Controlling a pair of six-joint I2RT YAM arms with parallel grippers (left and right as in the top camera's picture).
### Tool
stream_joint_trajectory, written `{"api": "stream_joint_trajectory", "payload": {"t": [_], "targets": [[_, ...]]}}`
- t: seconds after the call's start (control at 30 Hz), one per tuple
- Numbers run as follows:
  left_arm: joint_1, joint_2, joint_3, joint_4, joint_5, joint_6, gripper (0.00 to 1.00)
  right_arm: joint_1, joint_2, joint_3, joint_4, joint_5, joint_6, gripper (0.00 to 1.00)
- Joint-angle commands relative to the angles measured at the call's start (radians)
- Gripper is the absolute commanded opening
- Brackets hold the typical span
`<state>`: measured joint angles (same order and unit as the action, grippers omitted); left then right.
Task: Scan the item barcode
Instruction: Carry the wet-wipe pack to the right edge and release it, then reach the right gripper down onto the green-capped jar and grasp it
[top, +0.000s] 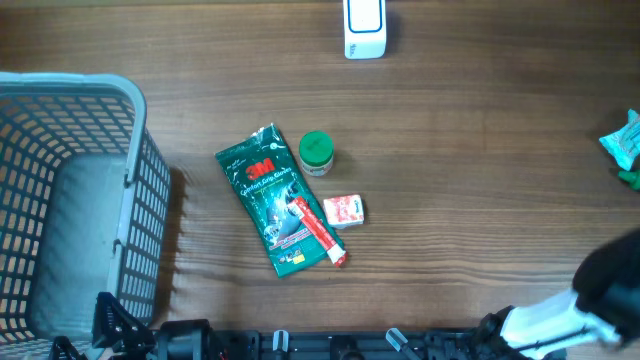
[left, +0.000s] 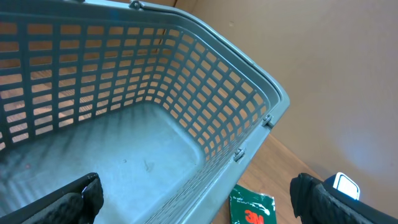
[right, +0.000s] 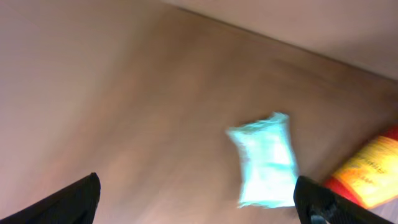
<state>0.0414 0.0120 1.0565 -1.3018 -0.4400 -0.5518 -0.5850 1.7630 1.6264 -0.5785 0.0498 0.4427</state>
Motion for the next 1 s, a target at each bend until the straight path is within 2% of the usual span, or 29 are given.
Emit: {"api": "stream_joint_trajectory", "payload": {"t": [0.0,0.13,0.23,0.3,0.37,0.47,0.57,0.7,0.97], "targets": [[0.003,-0.007,-0.019,-0.021,0.009,-0.007,1.00,0.065,-0.123,0.013,-0.053,-0.277,0.154,1.00],[0.003,-0.008,-0.019,-0.021,0.009,-0.007,1.00,0.162,-0.178,0.013,-0.176,-0.457,0.248,1.00],[0.003,-0.008,-0.019,-0.021,0.009,-0.006,1.00,0.348,-0.167,0.008,-0.309,-0.527,0.283,1.00],[0.003,-0.008,-0.019,-0.021,0.009,-0.007,1.00,0.515,-0.150,0.008,-0.365,-0.527,0.431,1.00],[0.003,-0.008,-0.019,-0.021,0.009,-0.007,1.00,0.631,-0.138,0.008,-0.367,-0.526,0.505,1.00],[0.003,-0.008,-0.019,-0.021,0.009,-0.007,1.00,0.786,-0.114,0.007,-0.334,-0.476,0.529,1.00],[0.003,-0.007,-0.019,-0.021,0.009,-0.007,1.00,0.975,-0.040,0.008,-0.329,-0.340,0.617,1.00],[0.003,-0.007,-0.019,-0.021,0.009,-0.006,1.00,1.144,0.076,0.008,-0.306,-0.160,0.686,1.00],[0.003,-0.007,-0.019,-0.021,0.009,-0.007,1.00,1.233,0.250,0.012,-0.237,-0.071,0.738,0.99]]}}
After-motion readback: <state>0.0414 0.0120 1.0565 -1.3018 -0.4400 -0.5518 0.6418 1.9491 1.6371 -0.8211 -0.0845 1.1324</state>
